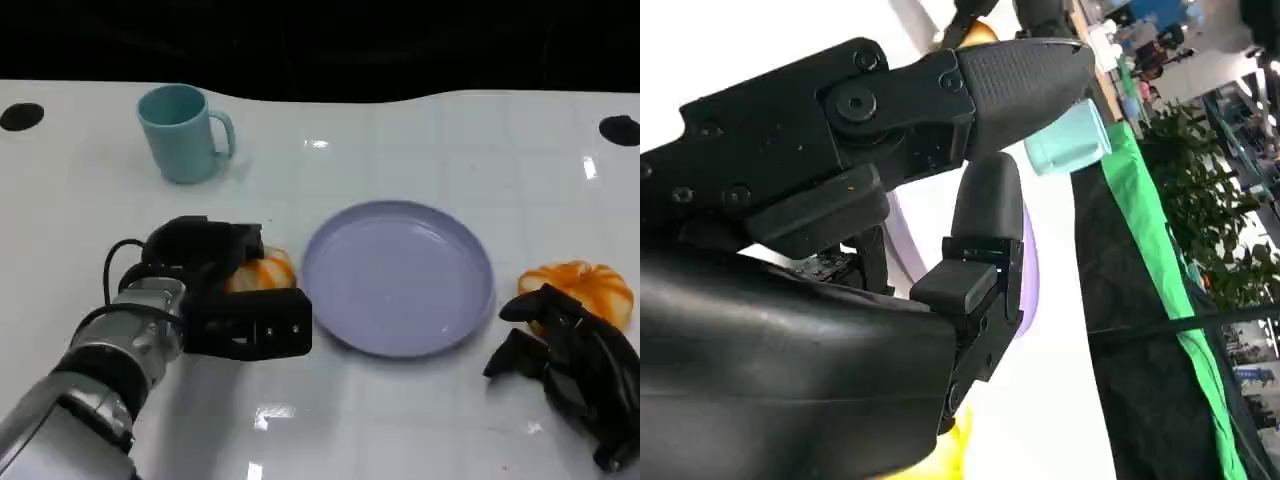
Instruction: Grasp the bread from the table and place it into the plate.
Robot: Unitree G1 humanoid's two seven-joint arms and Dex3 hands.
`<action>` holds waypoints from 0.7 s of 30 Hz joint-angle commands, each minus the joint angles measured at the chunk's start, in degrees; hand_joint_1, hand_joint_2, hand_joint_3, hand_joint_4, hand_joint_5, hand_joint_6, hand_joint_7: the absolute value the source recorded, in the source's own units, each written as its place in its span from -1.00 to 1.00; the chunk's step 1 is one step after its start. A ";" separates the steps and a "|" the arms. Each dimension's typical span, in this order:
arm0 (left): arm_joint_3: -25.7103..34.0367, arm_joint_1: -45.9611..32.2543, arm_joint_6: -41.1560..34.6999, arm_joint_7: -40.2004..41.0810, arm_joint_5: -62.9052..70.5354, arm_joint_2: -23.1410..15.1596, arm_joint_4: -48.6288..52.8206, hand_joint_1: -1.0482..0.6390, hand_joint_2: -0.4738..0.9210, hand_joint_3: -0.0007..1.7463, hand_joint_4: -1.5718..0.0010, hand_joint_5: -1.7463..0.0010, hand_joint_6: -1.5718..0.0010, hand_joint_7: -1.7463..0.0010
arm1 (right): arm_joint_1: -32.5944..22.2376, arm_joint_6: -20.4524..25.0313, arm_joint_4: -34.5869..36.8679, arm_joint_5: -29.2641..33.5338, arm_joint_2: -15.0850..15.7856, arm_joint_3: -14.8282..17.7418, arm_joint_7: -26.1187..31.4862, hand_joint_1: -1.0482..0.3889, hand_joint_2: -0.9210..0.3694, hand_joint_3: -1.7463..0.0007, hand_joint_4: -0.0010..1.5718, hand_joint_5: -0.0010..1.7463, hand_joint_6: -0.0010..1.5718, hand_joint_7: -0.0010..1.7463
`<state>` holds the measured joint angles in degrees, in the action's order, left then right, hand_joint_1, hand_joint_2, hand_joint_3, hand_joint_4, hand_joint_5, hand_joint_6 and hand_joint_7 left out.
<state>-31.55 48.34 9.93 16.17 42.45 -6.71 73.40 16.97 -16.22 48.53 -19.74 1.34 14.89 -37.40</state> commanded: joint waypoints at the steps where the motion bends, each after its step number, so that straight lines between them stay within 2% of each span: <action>1: 3.32 -0.23 -2.59 5.25 -3.22 0.42 -1.26 0.00 0.98 -0.52 0.04 -1.00 0.45 -1.00 | -0.86 1.03 0.52 0.74 0.99 -0.32 1.18 -0.32 -1.00 0.79 -0.15 0.78 -0.22 0.42; 7: 4.38 0.48 -1.77 6.55 -4.59 0.33 -3.54 -0.03 1.00 -0.45 0.00 -1.00 0.37 -1.00 | -0.62 -2.96 2.54 2.04 1.50 -0.81 0.32 -0.31 -1.00 0.70 -0.17 0.78 -0.23 0.43; 18: 4.31 0.35 -1.87 6.55 -4.70 0.27 -3.83 -0.03 0.99 -0.45 0.00 -1.00 0.36 -1.00 | -0.24 -3.85 3.59 2.15 1.51 -0.59 0.03 -0.31 -1.00 0.69 -0.17 0.78 -0.24 0.44; 19: 3.78 1.06 1.42 8.78 -4.12 0.57 -5.44 -0.03 0.99 -0.44 0.00 -1.00 0.36 -1.00 | -0.11 -3.88 3.77 2.35 1.62 -0.67 0.19 -0.31 -1.00 0.69 -0.17 0.78 -0.24 0.44; 21: 2.70 2.31 7.27 11.47 -3.22 1.13 -7.62 0.06 0.62 0.02 -0.12 -1.00 0.23 -1.00 | 0.11 -3.68 4.08 2.46 1.75 -0.66 0.36 -0.30 -1.00 0.69 -0.15 0.79 -0.22 0.44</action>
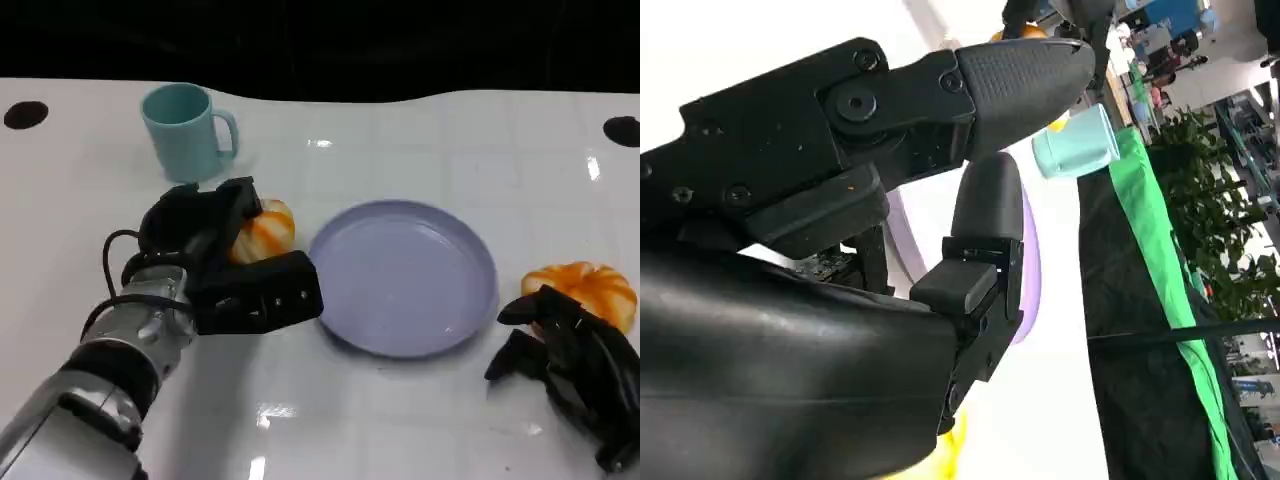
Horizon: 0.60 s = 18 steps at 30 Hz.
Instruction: Grasp the bread from the table and place it into the plate.
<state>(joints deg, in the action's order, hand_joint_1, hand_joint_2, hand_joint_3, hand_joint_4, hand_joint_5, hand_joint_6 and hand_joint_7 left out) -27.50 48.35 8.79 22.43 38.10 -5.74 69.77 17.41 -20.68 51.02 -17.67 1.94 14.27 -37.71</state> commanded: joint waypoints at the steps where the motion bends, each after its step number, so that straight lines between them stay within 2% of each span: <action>1: -1.81 2.74 10.63 5.76 1.41 0.34 -4.48 0.06 0.57 0.11 -0.14 -1.00 0.19 -1.00 | -0.22 0.95 1.73 0.32 1.18 0.01 0.67 -0.29 -1.00 0.69 -0.15 0.79 -0.21 0.44; 3: -2.20 3.07 12.46 5.97 1.55 0.41 -4.32 0.06 0.53 0.20 -0.16 -1.00 0.16 -1.00 | -0.12 1.09 1.89 0.19 1.19 0.09 0.63 -0.28 -1.00 0.69 -0.14 0.79 -0.21 0.44; 7: -2.65 4.27 15.96 5.52 1.45 1.53 -3.58 0.04 0.49 0.24 -0.21 -1.00 0.08 -1.00 | -0.03 1.23 2.07 -0.26 1.03 0.30 -0.06 -0.29 -1.00 0.69 -0.14 0.79 -0.22 0.44; 18: -3.33 5.40 16.94 5.45 2.26 2.65 -2.87 0.06 0.42 0.27 -0.22 -1.00 0.08 -1.00 | -0.18 1.91 1.64 -0.81 0.76 0.59 0.04 -0.29 -1.00 0.73 -0.15 0.80 -0.22 0.43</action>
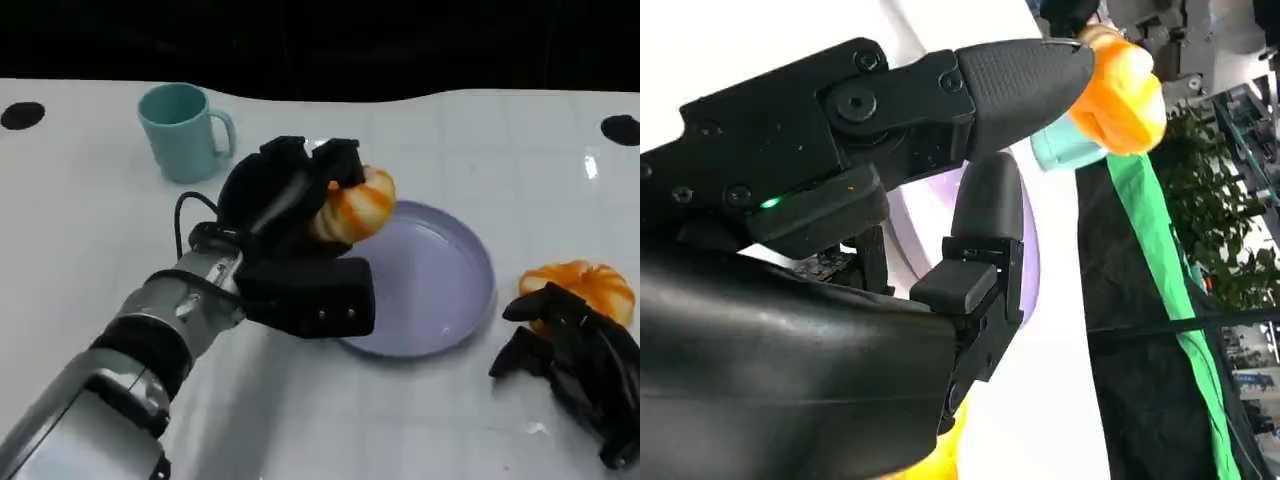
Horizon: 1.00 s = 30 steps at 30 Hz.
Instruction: Grasp the bread from the table and place it into the plate.
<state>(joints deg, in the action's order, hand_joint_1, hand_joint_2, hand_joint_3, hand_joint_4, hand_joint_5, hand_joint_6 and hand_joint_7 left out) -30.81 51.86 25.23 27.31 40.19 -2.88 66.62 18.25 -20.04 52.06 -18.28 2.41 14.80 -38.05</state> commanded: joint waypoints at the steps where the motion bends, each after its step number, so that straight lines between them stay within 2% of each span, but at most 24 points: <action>1: -0.04 1.90 0.51 0.57 0.17 -0.21 0.31 0.06 0.41 0.27 -0.22 -1.00 0.08 -1.00 | -1.04 1.28 0.59 -0.21 0.30 0.06 0.39 -0.29 -1.00 0.73 -0.15 0.80 -0.22 0.43; 6: -3.66 4.09 -0.25 -4.02 2.31 3.45 1.60 -0.01 0.48 0.28 -0.21 -1.00 0.10 -1.00 | -1.27 -0.04 0.37 0.95 0.70 -0.59 0.72 -0.29 -1.00 0.67 -0.16 0.80 -0.23 0.47; 10: -3.80 4.40 -0.29 -4.39 2.43 4.14 2.21 0.00 0.49 0.29 -0.22 -1.00 0.08 -1.00 | -1.24 -0.26 0.43 0.92 0.62 -0.57 0.66 -0.29 -1.00 0.67 -0.15 0.81 -0.24 0.49; 16: -2.71 5.24 -1.60 -9.86 0.84 5.29 3.81 0.02 0.46 0.26 -0.17 -1.00 0.13 -1.00 | -1.31 -0.20 0.33 0.53 0.26 -0.43 0.39 -0.26 -1.00 0.65 -0.17 0.82 -0.25 0.50; 17: -2.12 5.48 -2.06 -11.81 0.07 5.46 4.06 0.02 0.46 0.23 -0.16 -1.00 0.12 -0.89 | -1.27 0.42 0.21 0.23 0.23 -0.29 0.27 -0.26 -1.00 0.66 -0.17 0.82 -0.25 0.49; 18: -1.75 5.77 -2.79 -13.76 -0.49 5.57 4.24 0.01 0.46 0.13 -0.13 -1.00 0.04 -0.56 | -1.23 0.97 0.17 -0.21 0.20 -0.09 -0.08 -0.27 -1.00 0.68 -0.16 0.82 -0.25 0.48; 19: -1.52 5.97 -3.34 -15.20 -0.92 5.63 4.31 -0.01 0.51 -0.05 -0.06 -1.00 -0.03 -0.16 | -1.21 1.37 0.14 -0.52 0.19 0.06 -0.34 -0.27 -1.00 0.69 -0.16 0.81 -0.25 0.46; 20: -1.58 6.31 -4.09 -17.24 -1.11 5.59 4.37 -0.04 0.56 -0.15 0.01 -0.98 -0.01 0.05 | -1.22 1.43 0.16 -0.59 0.18 0.11 -0.21 -0.27 -1.00 0.70 -0.15 0.80 -0.24 0.44; 22: -2.16 6.87 -5.22 -20.12 -0.65 5.36 4.24 -0.12 0.79 -0.50 0.20 -0.92 0.03 0.50 | -1.27 1.31 0.11 -0.53 0.24 0.01 -0.02 -0.27 -1.00 0.71 -0.14 0.78 -0.22 0.42; 23: -2.94 7.37 -6.07 -21.75 0.17 5.16 4.20 -0.24 0.91 -0.60 0.43 -0.53 0.16 0.71 | -1.29 1.57 -0.02 -0.63 0.26 -0.01 -0.05 -0.27 -1.00 0.70 -0.14 0.78 -0.21 0.41; 24: -3.48 7.67 -6.67 -22.77 0.73 5.02 4.09 -0.32 0.96 -0.60 0.51 -0.15 0.26 0.82 | -1.30 1.81 -0.13 -0.72 0.27 -0.01 -0.11 -0.27 -1.00 0.70 -0.14 0.78 -0.21 0.41; 25: -3.84 7.97 -7.16 -23.93 1.00 4.88 4.01 -0.36 0.98 -0.60 0.53 0.07 0.30 0.88 | -1.33 1.86 -0.21 -0.70 0.32 -0.05 -0.15 -0.27 -1.00 0.70 -0.14 0.77 -0.21 0.41; 26: -4.21 8.30 -7.81 -25.05 1.31 4.73 3.82 -0.48 0.99 -0.56 0.60 0.37 0.41 0.95 | -1.35 1.77 -0.18 -0.72 0.33 -0.02 -0.27 -0.27 -1.00 0.70 -0.14 0.77 -0.21 0.41; 28: -4.60 8.59 -8.58 -26.31 1.49 4.56 3.47 -0.63 1.00 -0.49 0.71 0.58 0.52 0.99 | -1.37 1.61 -0.12 -0.73 0.33 0.01 -0.41 -0.26 -1.00 0.71 -0.14 0.78 -0.22 0.40; 30: -4.73 8.61 -8.87 -26.66 1.46 4.50 3.25 -0.65 1.00 -0.47 0.73 0.62 0.54 1.00 | -1.37 1.59 -0.10 -0.74 0.32 0.03 -0.46 -0.26 -1.00 0.71 -0.14 0.78 -0.21 0.39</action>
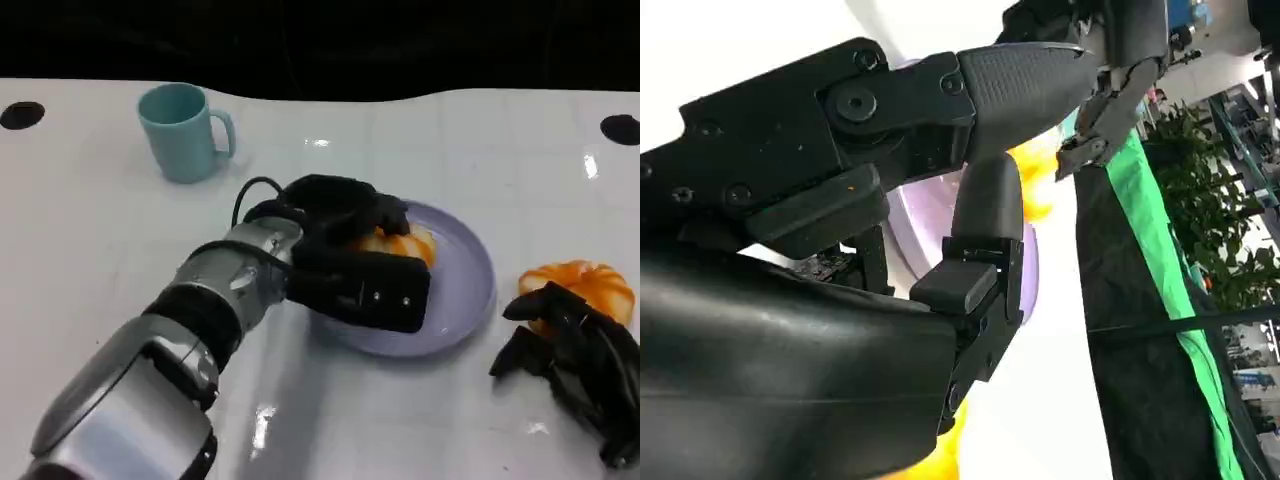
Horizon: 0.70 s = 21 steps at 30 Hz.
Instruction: Grasp the bread from the table and place it into the plate.
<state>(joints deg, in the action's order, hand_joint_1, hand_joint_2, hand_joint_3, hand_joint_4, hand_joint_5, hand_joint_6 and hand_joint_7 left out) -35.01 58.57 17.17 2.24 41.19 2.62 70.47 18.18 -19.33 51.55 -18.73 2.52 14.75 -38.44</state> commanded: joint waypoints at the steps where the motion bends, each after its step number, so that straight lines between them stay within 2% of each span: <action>1: -1.03 2.05 -0.96 -1.70 0.92 -1.31 -0.86 -0.66 1.00 -0.47 0.74 0.63 0.55 1.00 | -1.25 1.00 0.35 -0.17 0.23 0.03 0.19 -0.26 -1.00 0.71 -0.14 0.78 -0.21 0.39; 2: -1.42 2.17 -1.09 -1.78 1.24 -1.55 -1.07 -0.76 1.00 -0.35 0.82 0.65 0.57 1.00 | -1.22 1.08 0.30 -0.08 0.24 -0.01 0.38 -0.26 -1.00 0.71 -0.14 0.78 -0.20 0.39; 8: -1.52 2.11 -0.89 -2.45 1.42 -2.73 -2.49 -0.88 1.00 -0.17 0.93 0.66 0.61 1.00 | -1.13 1.23 0.59 -0.14 0.33 0.00 0.21 -0.28 -1.00 0.70 -0.15 0.78 -0.20 0.40; 18: 0.24 1.26 0.72 -2.61 -0.25 -4.73 -5.66 -0.89 1.00 -0.15 0.87 0.59 0.54 0.97 | -0.94 1.14 0.55 0.08 0.44 -0.11 0.50 -0.29 -1.00 0.70 -0.14 0.79 -0.20 0.41; 21: 1.25 0.40 1.42 -2.10 -1.42 -5.64 -7.18 -0.87 1.00 -0.20 0.80 0.54 0.46 0.93 | -0.90 1.20 0.64 -0.13 0.39 0.01 0.32 -0.29 -1.00 0.71 -0.14 0.79 -0.20 0.41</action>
<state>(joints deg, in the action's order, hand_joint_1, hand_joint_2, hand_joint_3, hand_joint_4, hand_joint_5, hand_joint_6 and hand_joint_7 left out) -35.00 59.61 17.87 0.53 40.93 -1.46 65.05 18.21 -18.99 51.47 -18.84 2.55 14.72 -38.43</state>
